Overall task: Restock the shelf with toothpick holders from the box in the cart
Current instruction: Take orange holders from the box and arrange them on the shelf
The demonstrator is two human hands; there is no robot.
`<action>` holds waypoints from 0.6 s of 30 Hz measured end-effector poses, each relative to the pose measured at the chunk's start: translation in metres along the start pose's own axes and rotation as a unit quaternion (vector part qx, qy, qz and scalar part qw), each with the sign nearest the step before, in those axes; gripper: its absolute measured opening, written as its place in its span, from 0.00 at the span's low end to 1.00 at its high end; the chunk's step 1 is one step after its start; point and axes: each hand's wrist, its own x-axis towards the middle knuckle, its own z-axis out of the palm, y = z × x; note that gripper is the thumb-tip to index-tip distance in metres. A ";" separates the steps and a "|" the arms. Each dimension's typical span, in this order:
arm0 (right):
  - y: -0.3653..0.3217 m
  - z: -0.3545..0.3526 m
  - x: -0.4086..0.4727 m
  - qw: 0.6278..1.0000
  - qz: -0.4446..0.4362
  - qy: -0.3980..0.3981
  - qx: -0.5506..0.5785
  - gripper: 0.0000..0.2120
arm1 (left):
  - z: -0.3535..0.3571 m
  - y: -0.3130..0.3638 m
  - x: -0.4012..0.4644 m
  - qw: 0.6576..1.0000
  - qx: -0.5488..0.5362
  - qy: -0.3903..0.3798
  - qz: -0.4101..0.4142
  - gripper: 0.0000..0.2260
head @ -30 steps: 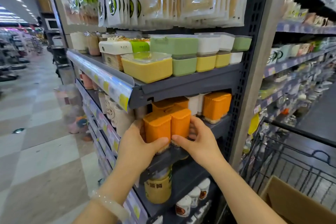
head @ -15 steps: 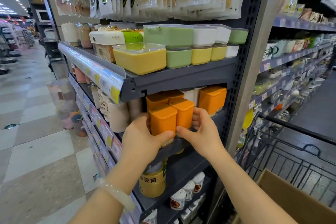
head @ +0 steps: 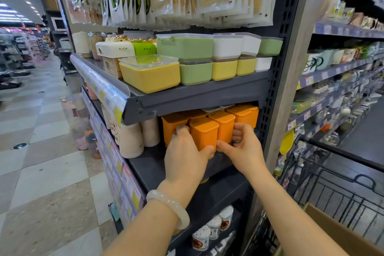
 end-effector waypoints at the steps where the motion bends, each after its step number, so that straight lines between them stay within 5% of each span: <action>1: 0.001 -0.001 0.001 1.000 0.002 0.003 -0.001 0.29 | 0.001 0.001 0.000 1.000 0.006 0.003 0.004 0.27; 13: 0.005 -0.001 -0.002 0.999 -0.004 0.018 -0.047 0.28 | 0.001 0.006 0.000 0.999 0.045 -0.004 0.010 0.28; 18: -0.003 -0.009 -0.014 0.994 -0.073 0.052 -0.069 0.23 | -0.031 -0.016 -0.001 0.996 0.083 0.009 -0.011 0.24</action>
